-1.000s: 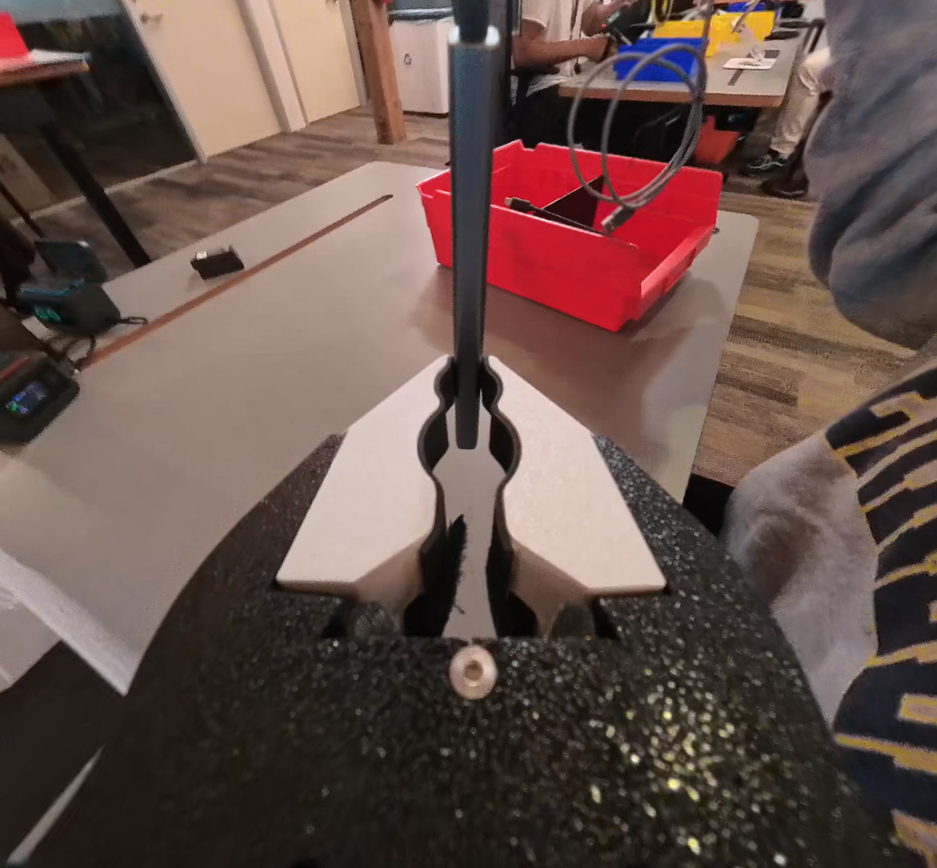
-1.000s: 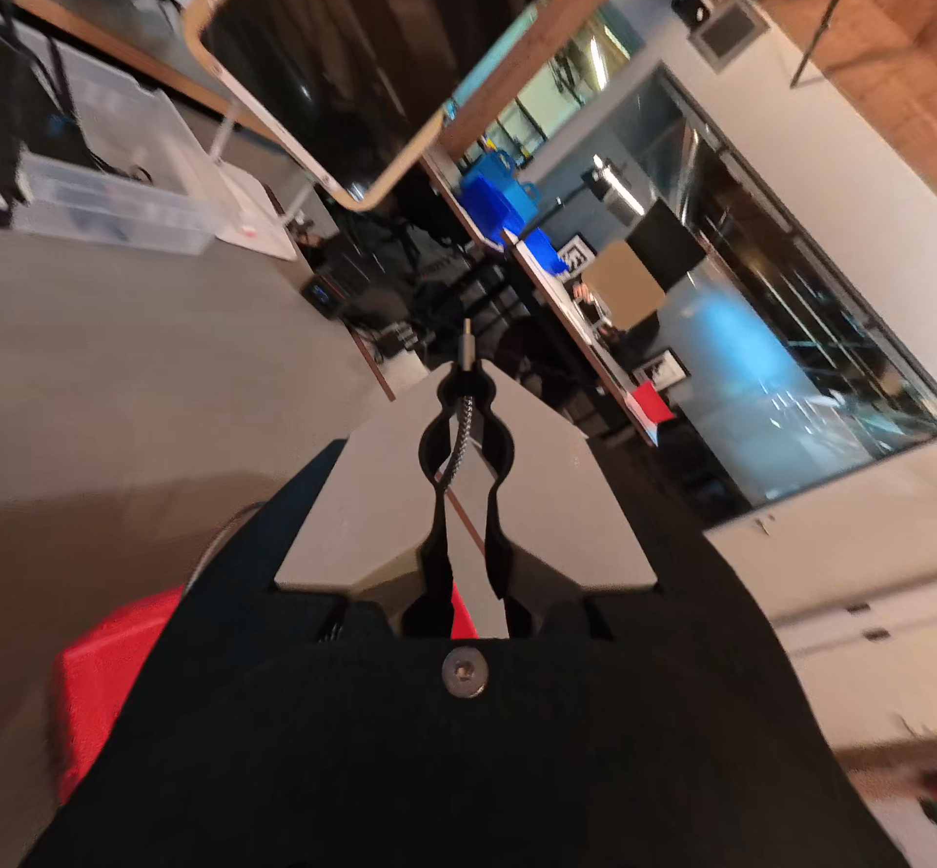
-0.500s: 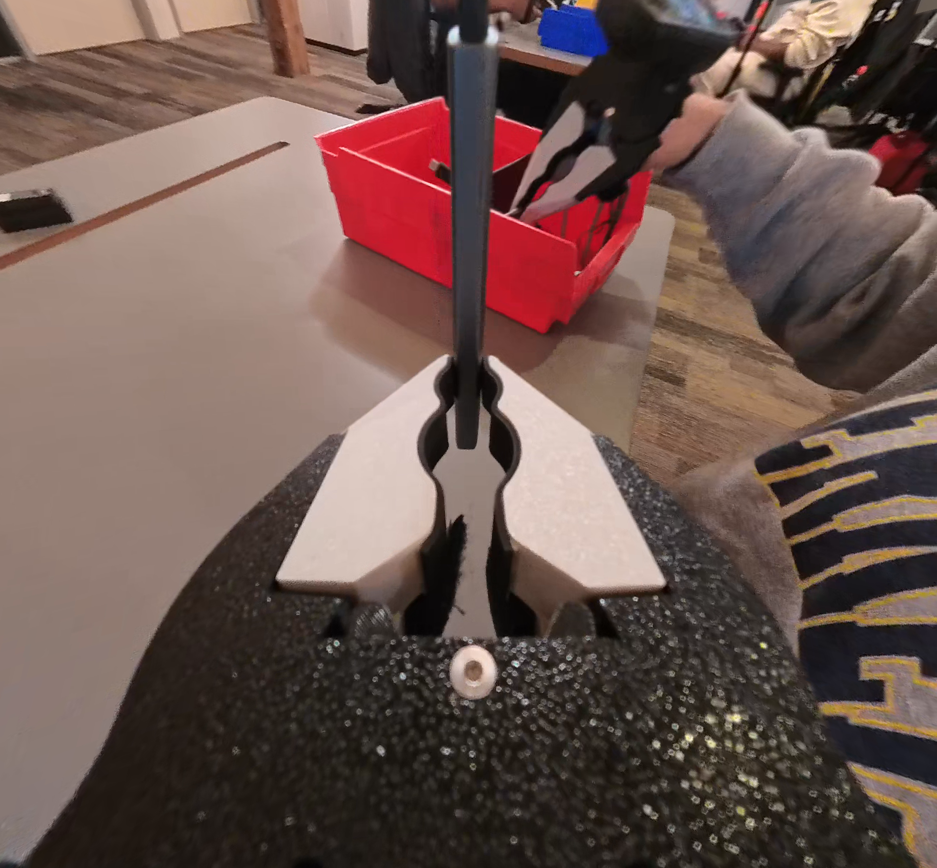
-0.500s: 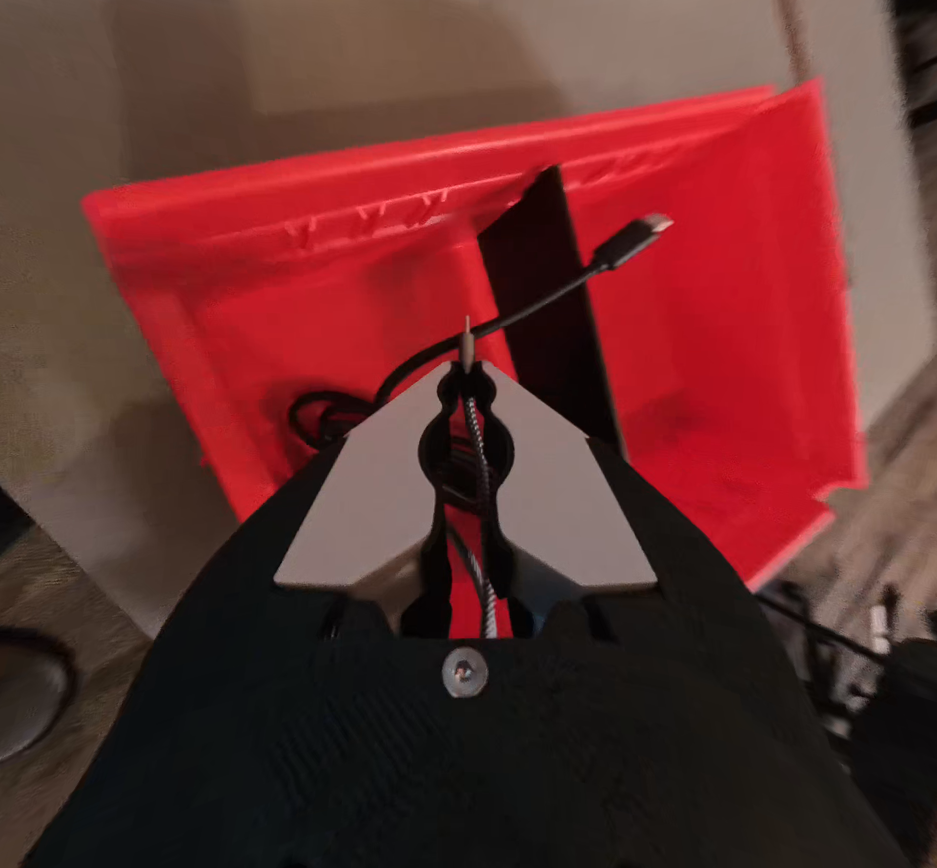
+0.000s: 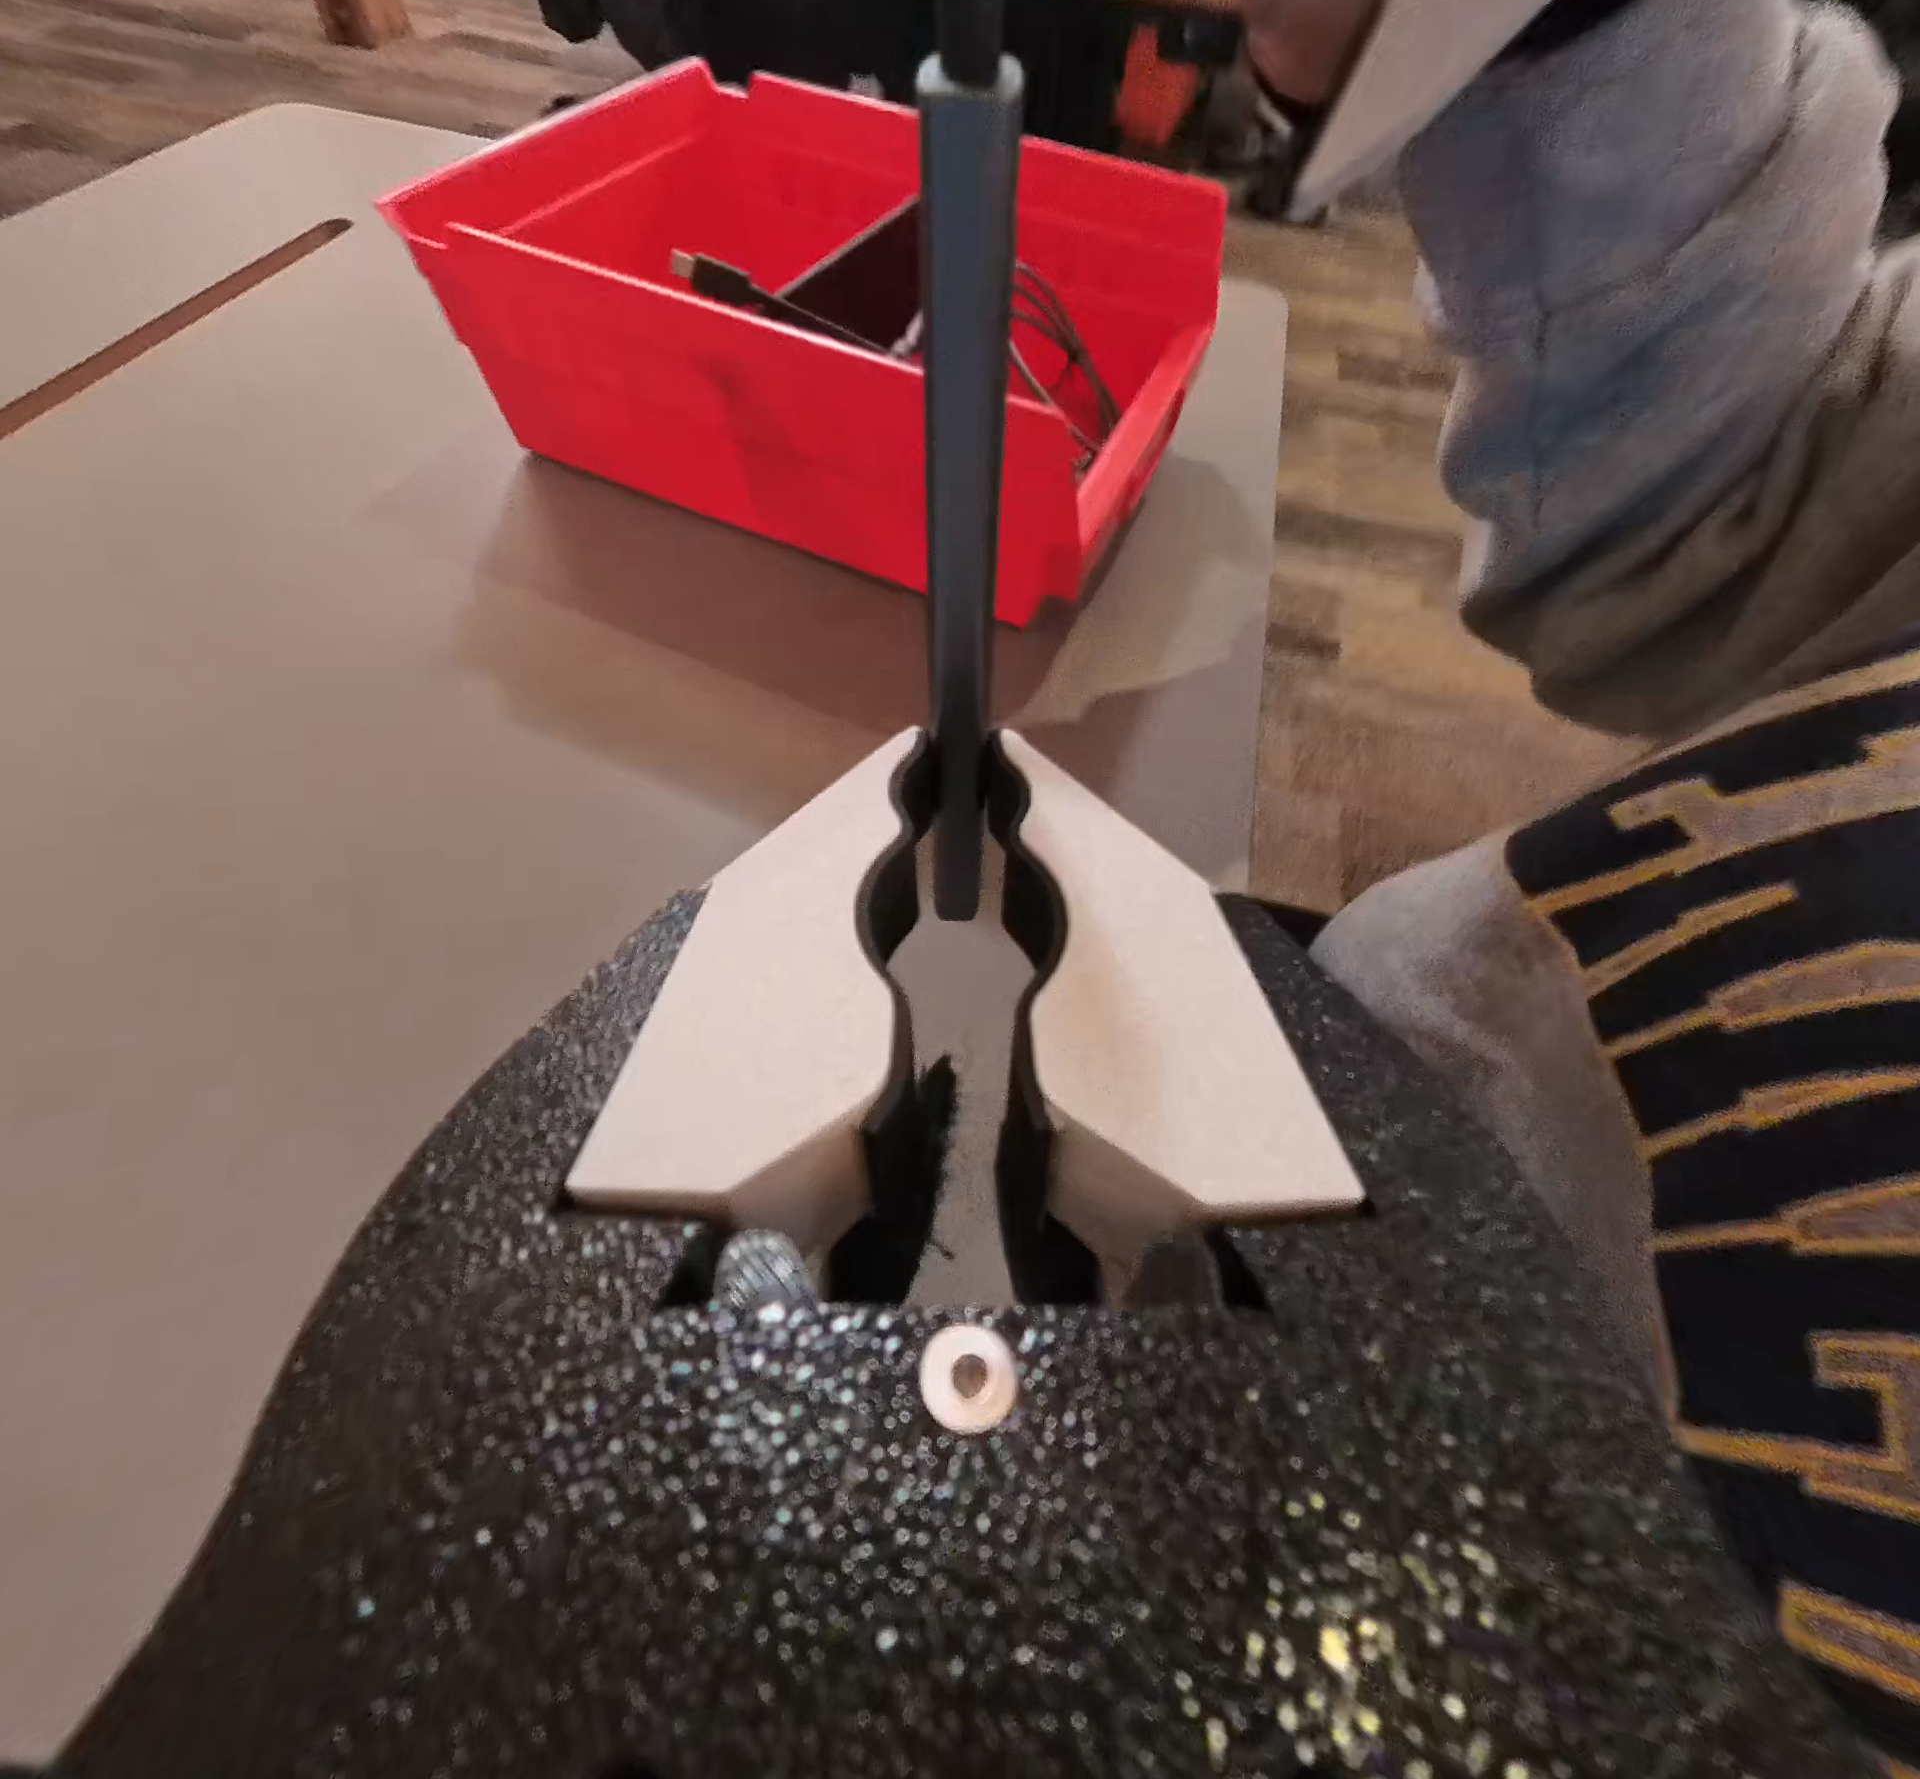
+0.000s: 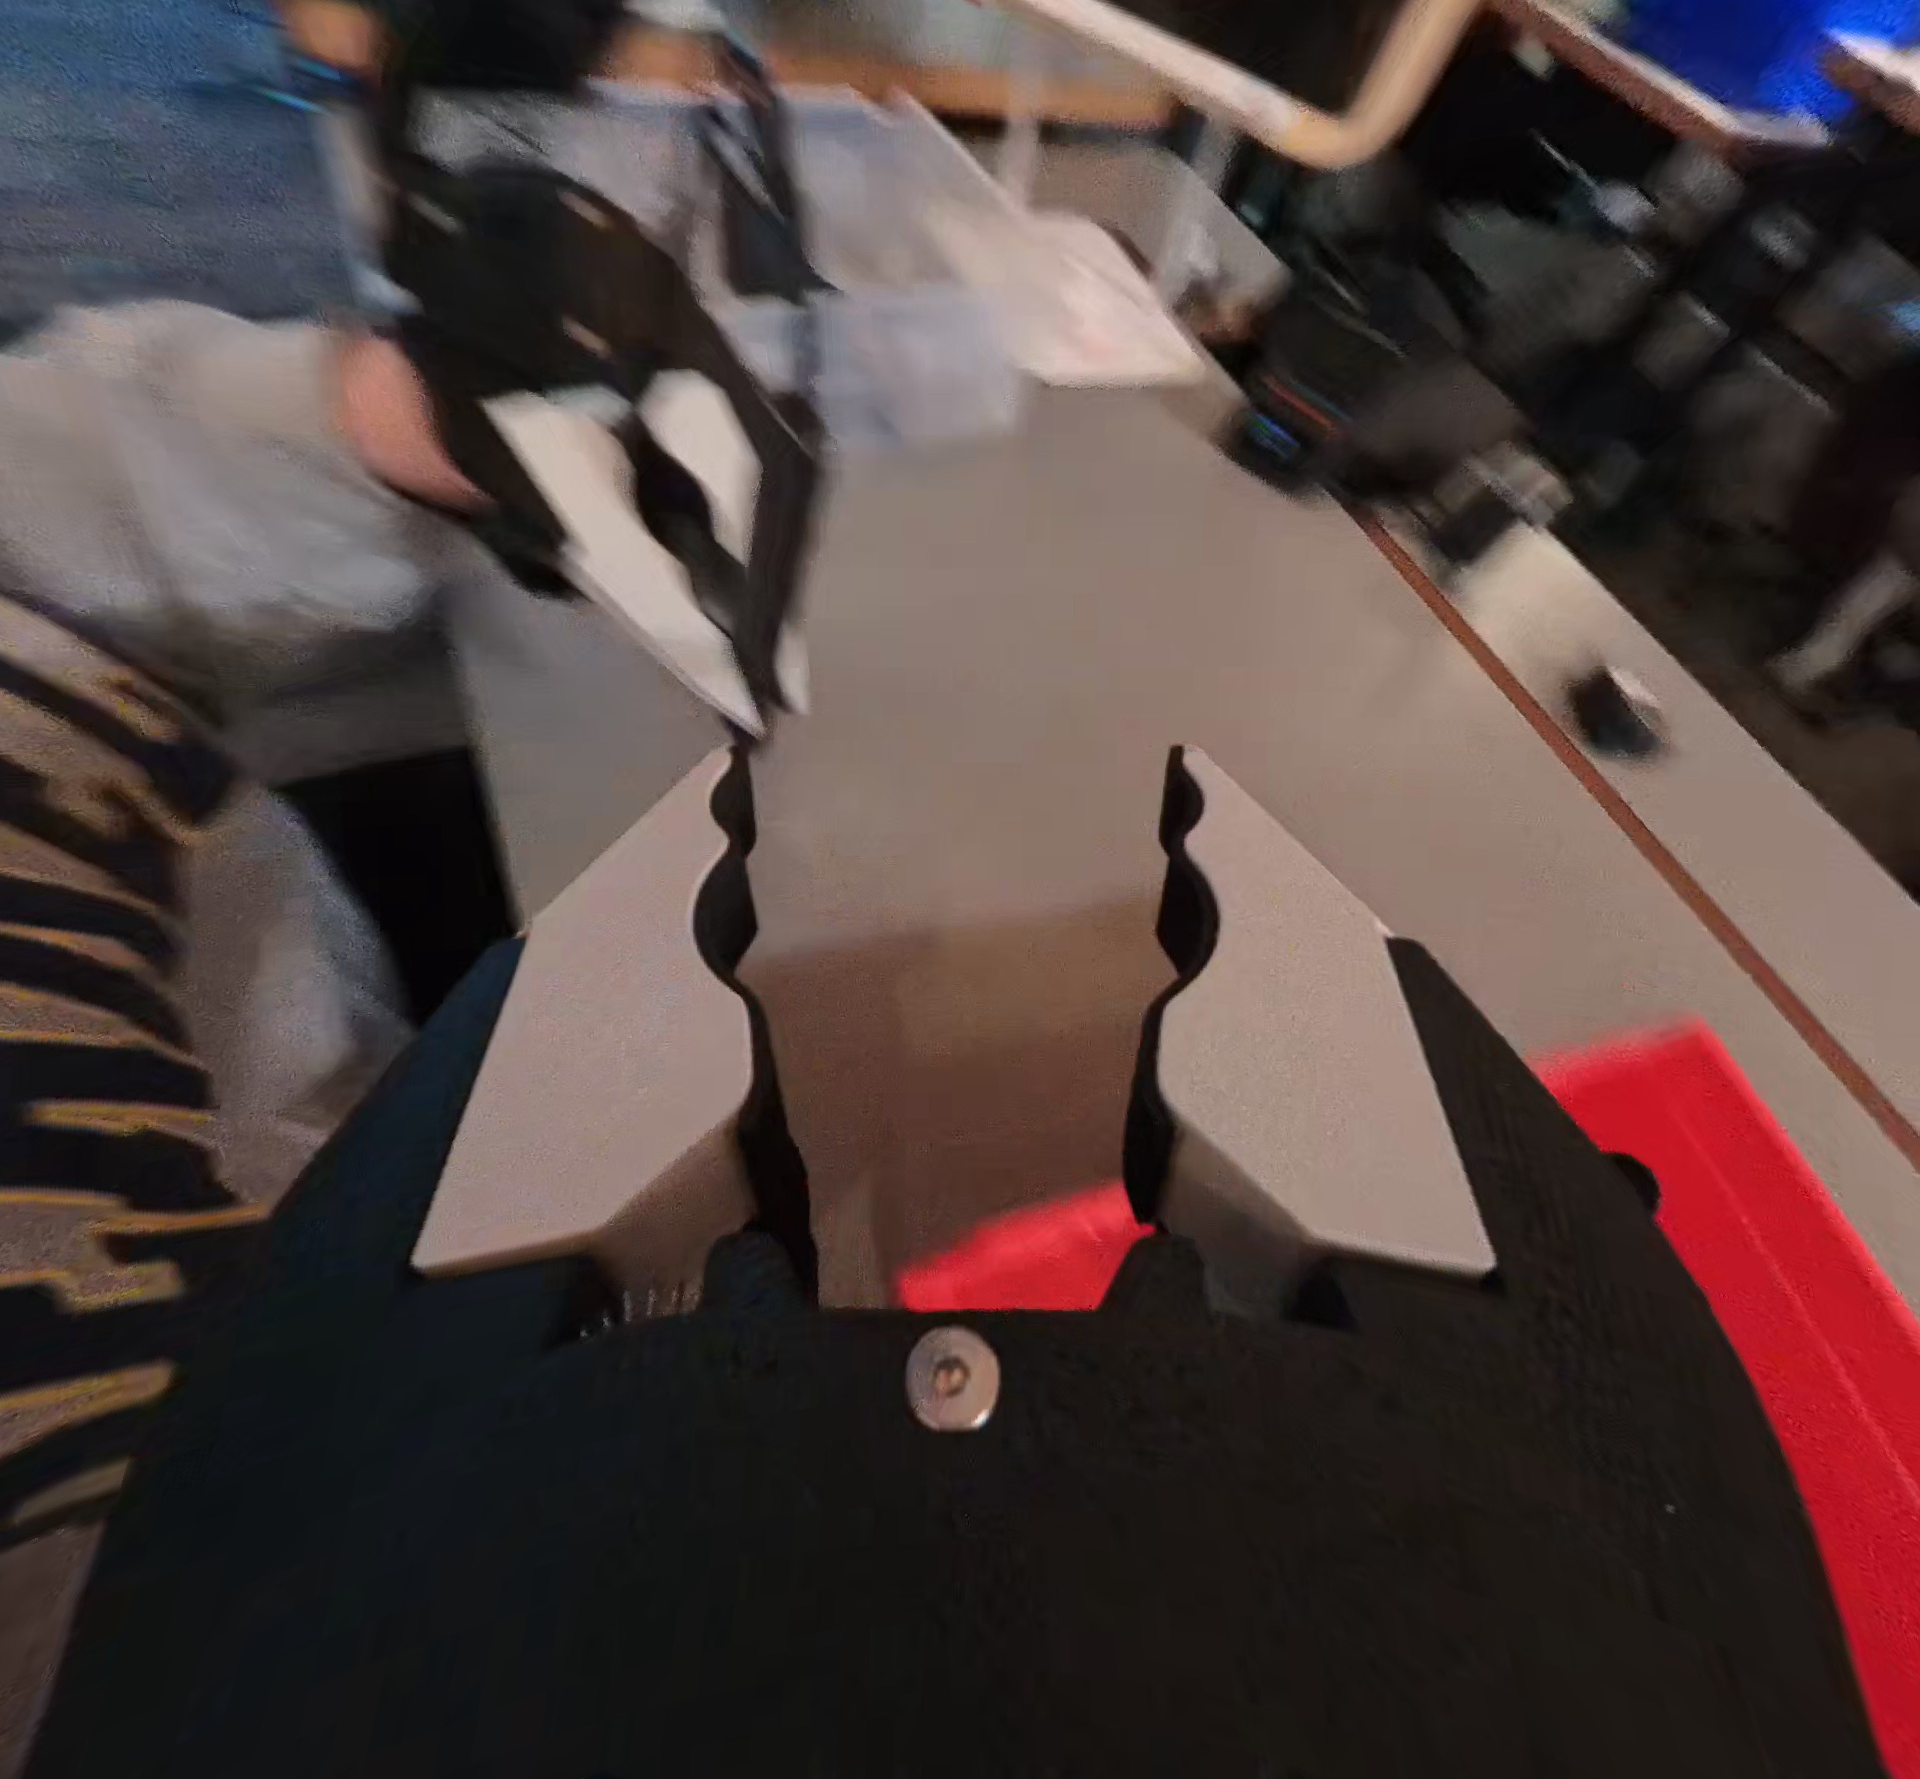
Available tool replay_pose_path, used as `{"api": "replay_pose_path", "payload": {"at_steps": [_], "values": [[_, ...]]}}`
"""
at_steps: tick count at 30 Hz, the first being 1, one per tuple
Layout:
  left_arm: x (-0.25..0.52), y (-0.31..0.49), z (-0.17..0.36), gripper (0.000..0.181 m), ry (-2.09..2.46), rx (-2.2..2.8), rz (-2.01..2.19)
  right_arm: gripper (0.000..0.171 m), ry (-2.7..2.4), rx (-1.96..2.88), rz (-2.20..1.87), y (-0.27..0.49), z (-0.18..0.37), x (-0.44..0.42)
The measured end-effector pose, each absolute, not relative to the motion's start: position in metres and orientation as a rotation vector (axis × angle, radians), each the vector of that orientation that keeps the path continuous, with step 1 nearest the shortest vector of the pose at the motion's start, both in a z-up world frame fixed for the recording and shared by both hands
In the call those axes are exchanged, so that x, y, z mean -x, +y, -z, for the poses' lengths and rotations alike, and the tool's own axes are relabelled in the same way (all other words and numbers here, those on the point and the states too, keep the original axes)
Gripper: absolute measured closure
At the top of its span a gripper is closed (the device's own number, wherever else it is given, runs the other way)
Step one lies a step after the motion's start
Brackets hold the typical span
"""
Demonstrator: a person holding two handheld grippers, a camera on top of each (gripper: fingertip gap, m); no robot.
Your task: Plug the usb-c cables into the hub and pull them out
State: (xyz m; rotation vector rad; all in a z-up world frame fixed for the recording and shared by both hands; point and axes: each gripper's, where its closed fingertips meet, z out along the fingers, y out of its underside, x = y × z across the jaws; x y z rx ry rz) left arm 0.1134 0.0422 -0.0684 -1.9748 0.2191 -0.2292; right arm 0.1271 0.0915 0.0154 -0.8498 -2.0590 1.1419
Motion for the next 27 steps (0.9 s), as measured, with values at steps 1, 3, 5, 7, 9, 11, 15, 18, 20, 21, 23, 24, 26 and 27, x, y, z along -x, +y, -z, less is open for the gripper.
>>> {"api": "replay_pose_path", "payload": {"at_steps": [1, 3, 5, 7, 9, 11, 15, 18, 20, 21, 23, 24, 26, 27], "values": [[-0.119, 0.044, 0.071, 0.174, 0.278, 1.988, 0.208, 0.096, -2.097, 0.791, -1.160, 0.073, -0.015, -0.127], [-0.136, 0.045, 0.074, 0.174, 0.402, 1.997, 0.203, 0.108, -2.193, 0.702, -1.130, 0.048, -0.004, -0.125], [-0.144, 0.046, 0.077, 0.174, 0.465, 2.017, 0.172, 0.132, -2.299, 0.625, -1.112, 0.034, 0.010, -0.127], [-0.141, 0.046, 0.083, 0.173, 0.468, 2.052, 0.123, 0.161, -2.401, 0.544, -1.145, 0.022, 0.020, -0.136], [-0.145, 0.047, 0.080, 0.167, 0.419, 2.023, 0.190, 0.163, -2.412, 0.518, -1.176, 0.023, 0.019, -0.138], [-0.151, 0.044, 0.069, 0.118, 0.362, 1.959, 0.316, 0.163, -2.351, 0.550, -1.163, 0.041, 0.007, -0.134], [-0.150, 0.024, 0.063, 0.132, 0.363, 1.909, 0.399, 0.163, -2.050, 0.806, -0.868, 0.151, -0.029, -0.114], [-0.137, 0.012, 0.064, 0.133, 0.300, 1.889, 0.374, 0.163, -1.919, 1.045, -0.513, 0.254, -0.029, -0.114], [-0.124, 0.005, 0.064, 0.135, 0.233, 1.886, 0.342, 0.162, -1.916, 1.188, -0.306, 0.309, -0.012, -0.117], [-0.117, 0.001, 0.063, 0.135, 0.182, 1.884, 0.318, 0.163, -1.927, 1.244, -0.228, 0.330, -0.001, -0.118], [-0.102, -0.010, 0.056, 0.137, 0.074, 1.874, 0.245, 0.162, -1.970, 1.336, -0.111, 0.359, 0.023, -0.119], [-0.094, -0.016, 0.051, 0.138, 0.023, 1.861, 0.194, 0.162, -1.992, 1.372, -0.056, 0.369, 0.036, -0.119], [-0.077, -0.033, 0.040, 0.144, -0.069, 1.839, 0.087, 0.162, -2.018, 1.410, 0.022, 0.380, 0.057, -0.118], [-0.069, -0.042, 0.035, 0.145, -0.109, 1.835, 0.045, 0.162, -2.045, 1.427, 0.033, 0.380, 0.068, -0.118]]}}
